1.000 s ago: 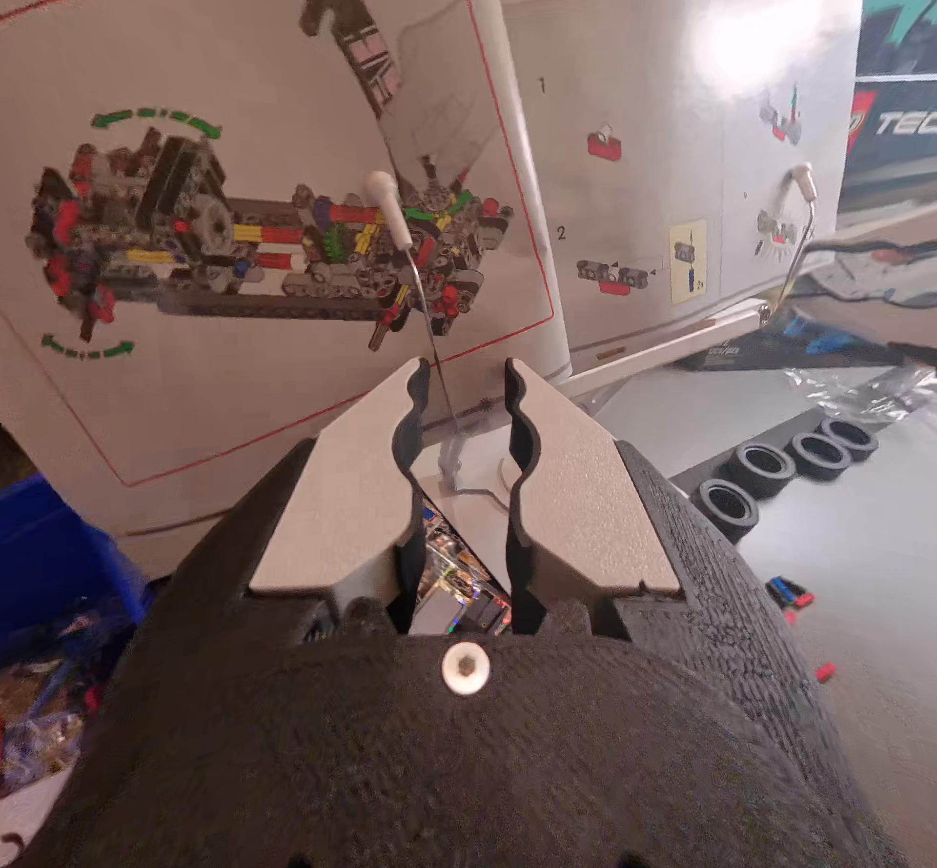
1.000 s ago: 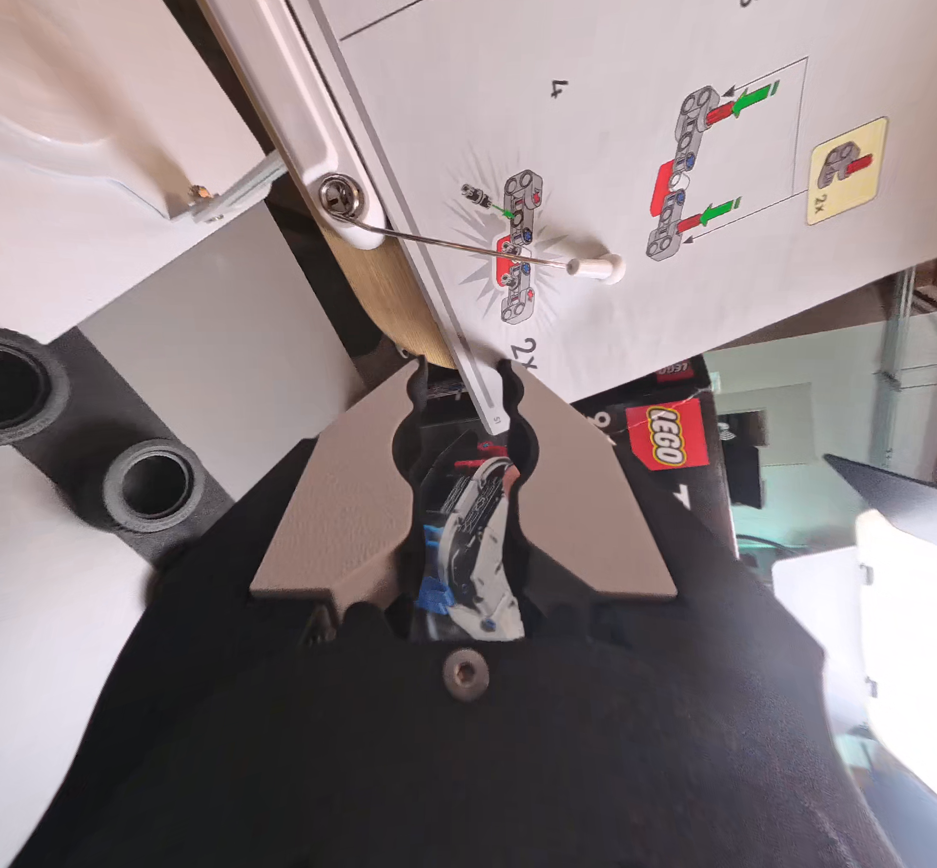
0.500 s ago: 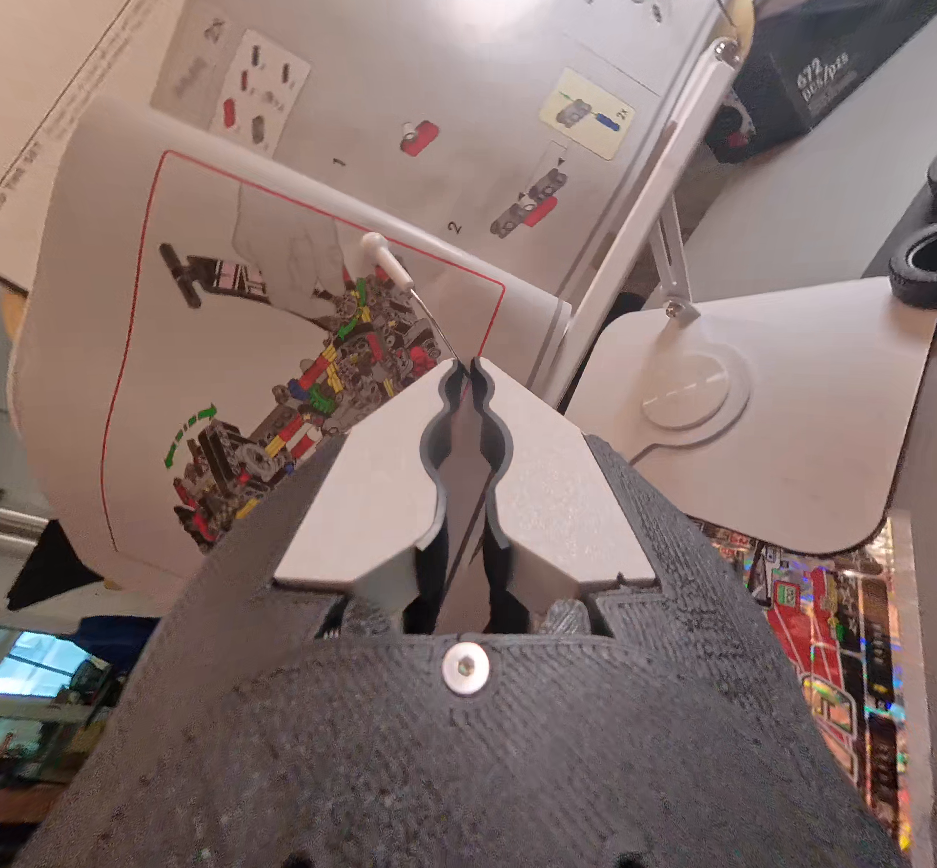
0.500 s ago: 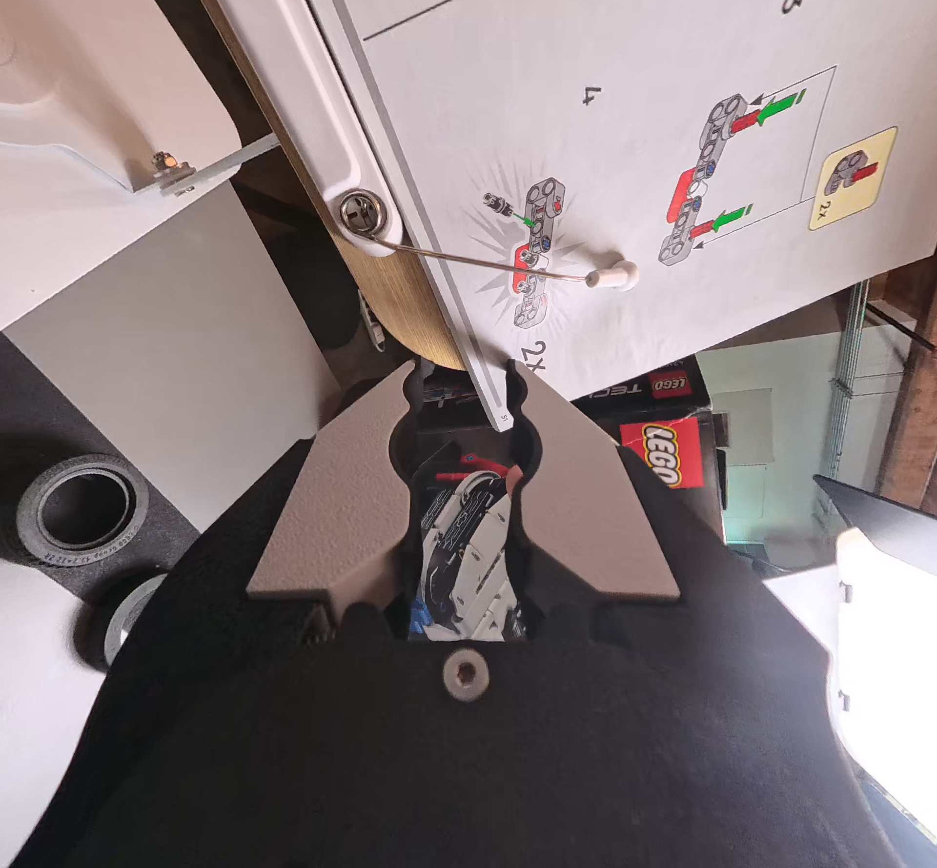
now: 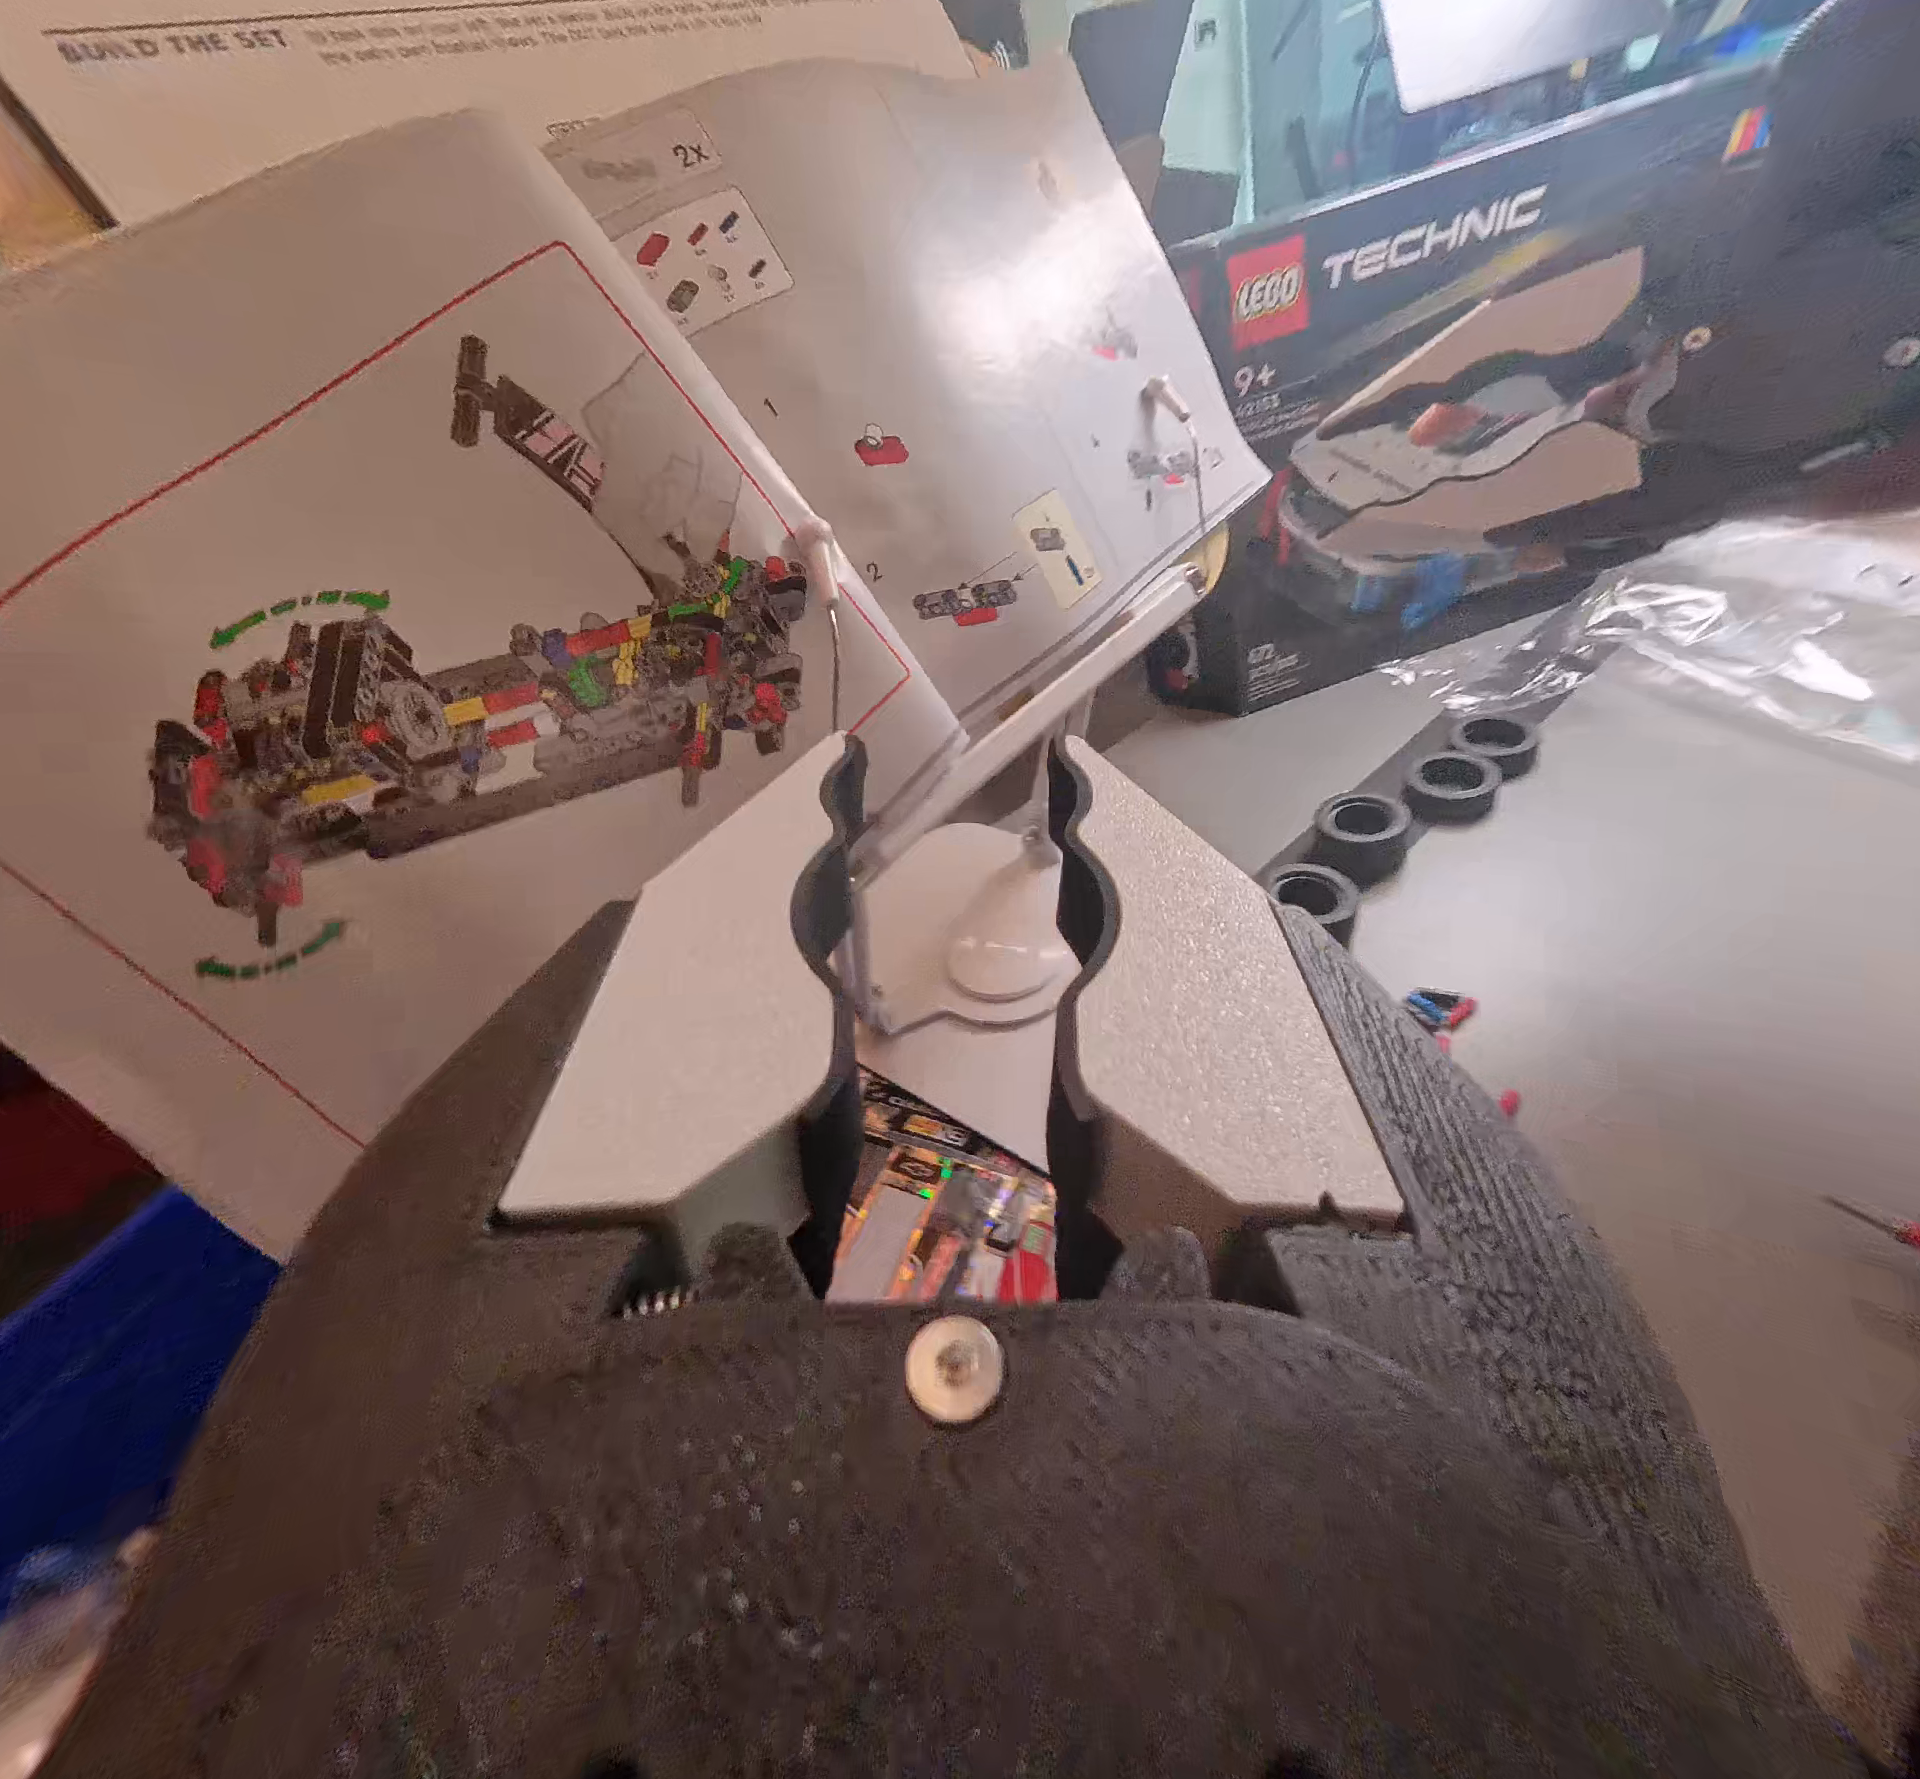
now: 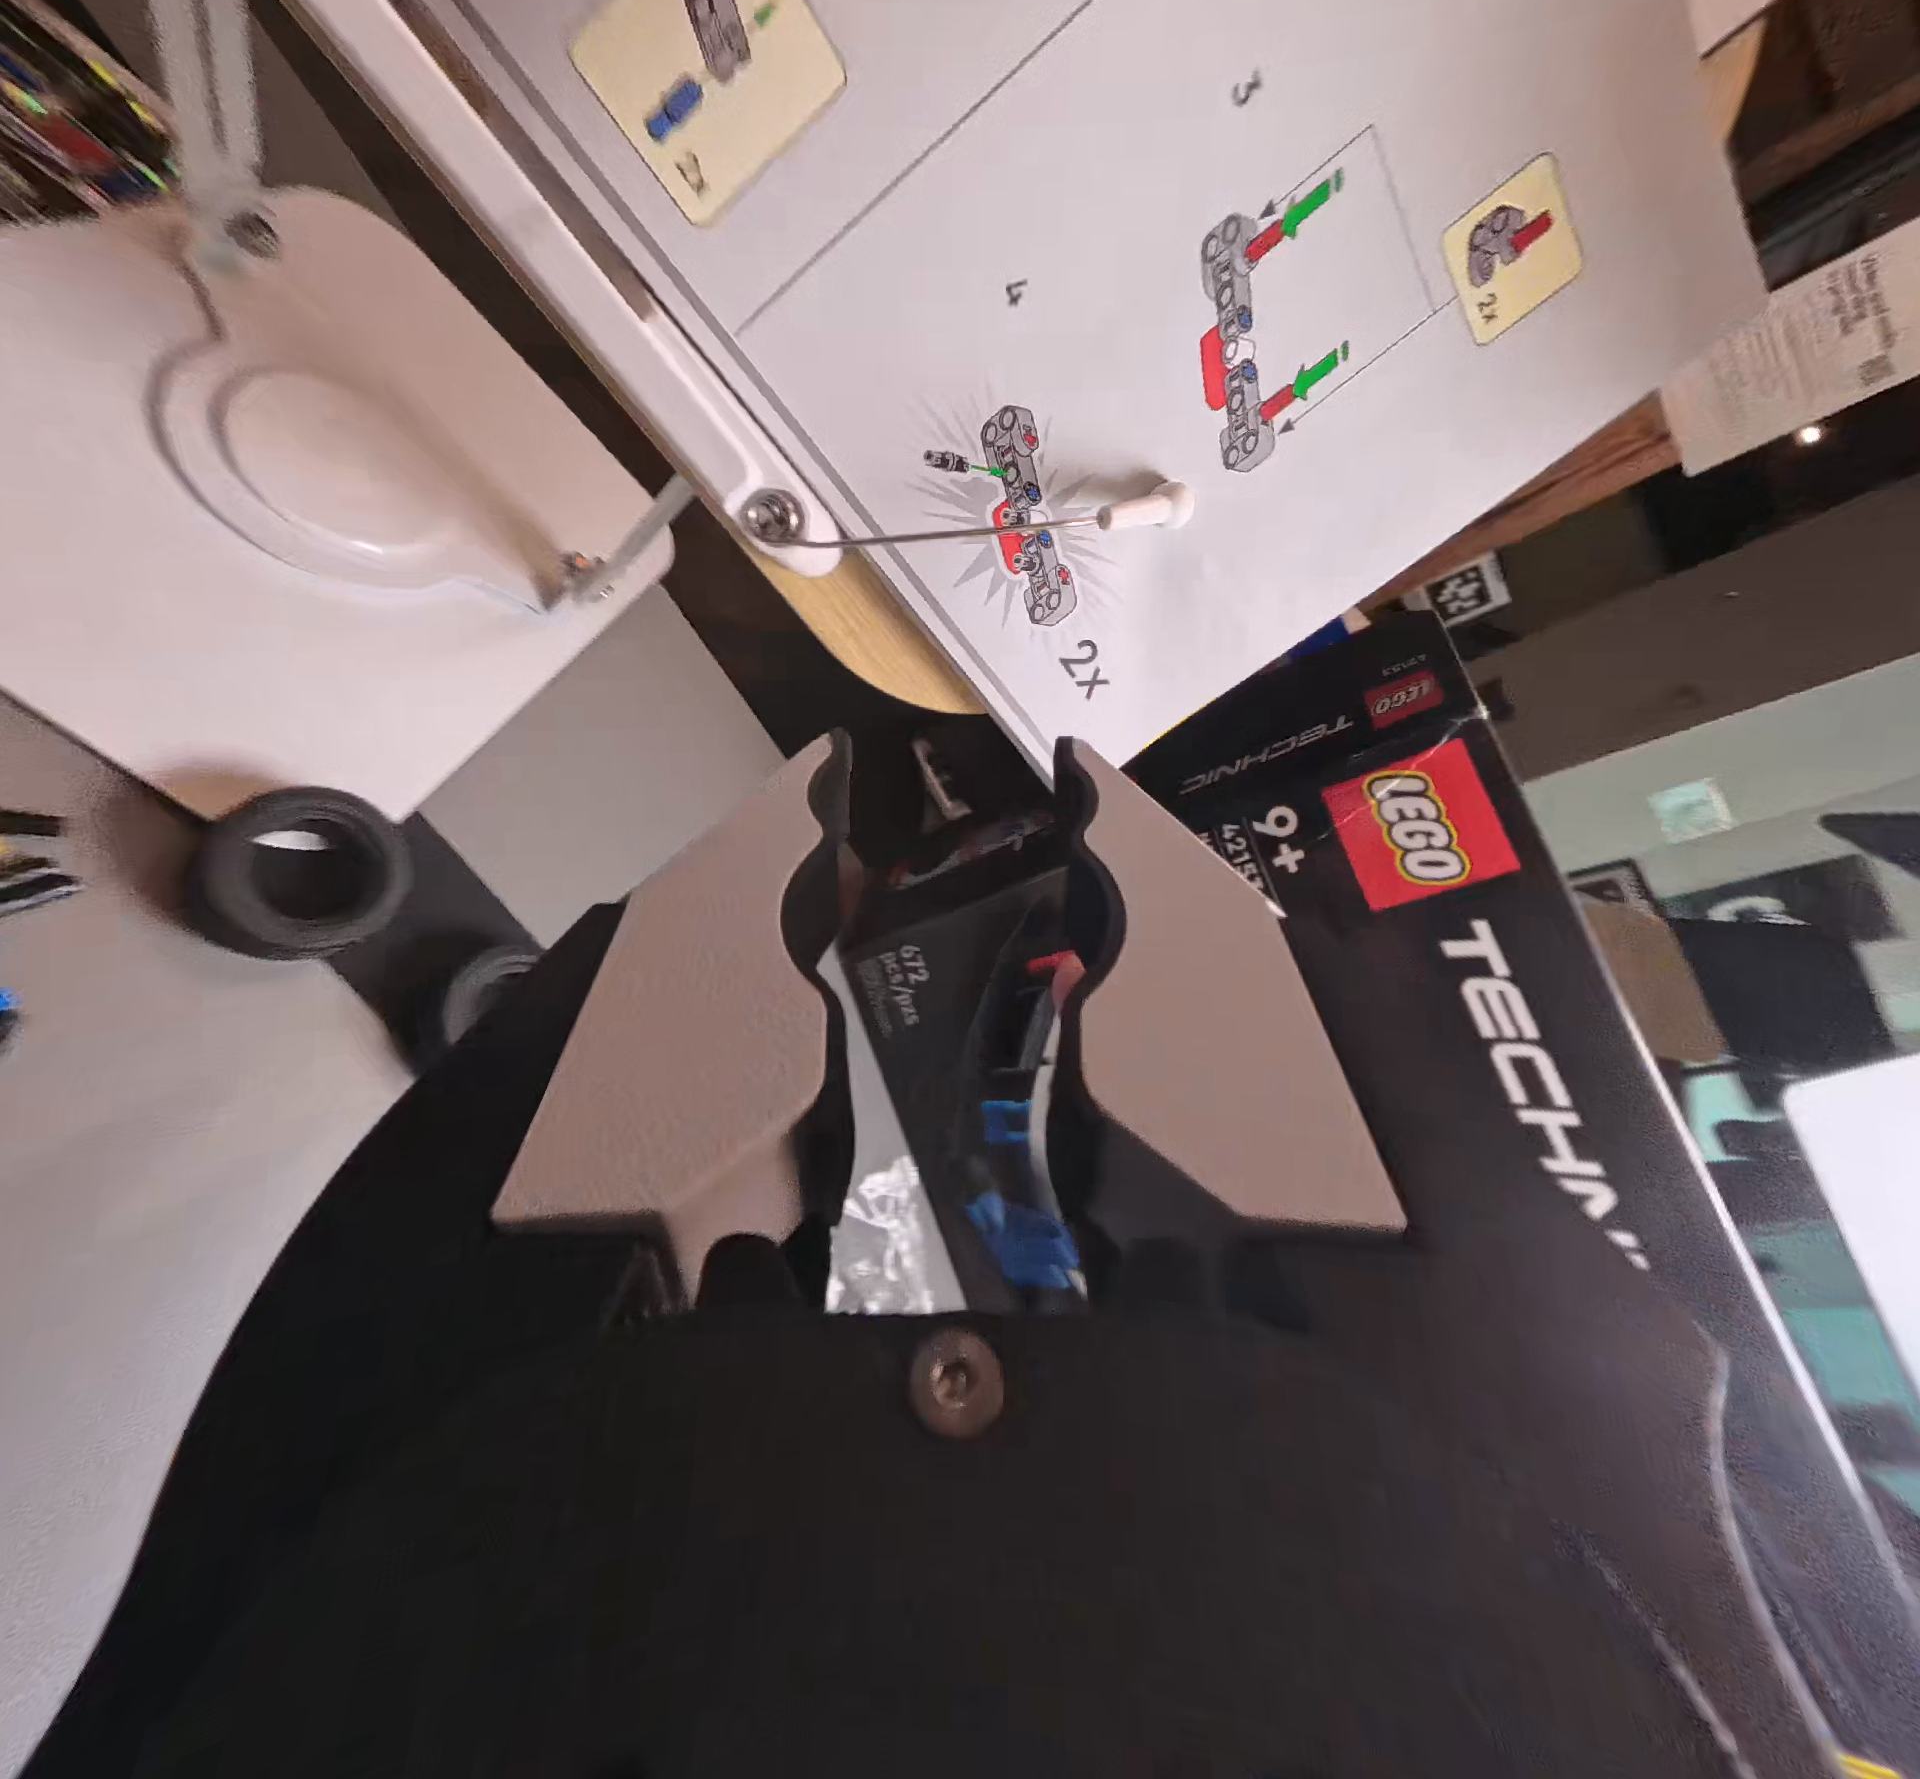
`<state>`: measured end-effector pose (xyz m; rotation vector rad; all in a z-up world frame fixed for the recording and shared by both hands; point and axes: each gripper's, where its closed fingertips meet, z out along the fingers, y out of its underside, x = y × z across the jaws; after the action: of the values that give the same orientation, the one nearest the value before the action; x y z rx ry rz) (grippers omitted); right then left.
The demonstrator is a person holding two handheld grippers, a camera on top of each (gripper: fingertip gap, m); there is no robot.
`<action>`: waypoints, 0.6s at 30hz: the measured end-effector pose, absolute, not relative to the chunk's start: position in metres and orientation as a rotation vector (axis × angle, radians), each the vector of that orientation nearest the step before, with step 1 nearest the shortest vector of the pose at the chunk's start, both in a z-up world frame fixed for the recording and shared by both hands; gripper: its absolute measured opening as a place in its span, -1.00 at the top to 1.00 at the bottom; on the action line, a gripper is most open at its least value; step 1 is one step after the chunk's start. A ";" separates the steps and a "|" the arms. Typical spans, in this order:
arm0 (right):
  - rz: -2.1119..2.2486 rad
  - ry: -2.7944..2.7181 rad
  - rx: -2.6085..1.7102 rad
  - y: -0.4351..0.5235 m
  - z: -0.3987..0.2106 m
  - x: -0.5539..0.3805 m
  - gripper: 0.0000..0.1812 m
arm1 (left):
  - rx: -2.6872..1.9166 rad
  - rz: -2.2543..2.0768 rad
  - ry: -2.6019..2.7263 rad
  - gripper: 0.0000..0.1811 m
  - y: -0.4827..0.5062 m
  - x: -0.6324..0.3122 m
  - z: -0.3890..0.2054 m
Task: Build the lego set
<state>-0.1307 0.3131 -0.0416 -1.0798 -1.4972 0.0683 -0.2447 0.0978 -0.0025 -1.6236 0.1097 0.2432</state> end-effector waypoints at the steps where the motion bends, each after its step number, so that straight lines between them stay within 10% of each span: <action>1: 0.162 -1.489 -1.092 0.300 -0.038 -0.122 0.59 | -1.615 0.192 0.092 0.61 0.087 -0.238 0.000; 18: 0.990 -1.305 -1.215 0.147 -0.080 0.063 0.81 | -1.703 -0.061 0.161 0.52 -0.047 -0.098 -0.100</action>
<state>0.0628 0.1466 -0.0796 -1.2149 -1.3054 0.9896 -0.0979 -0.0466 -0.1002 -1.7026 0.1612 -0.0609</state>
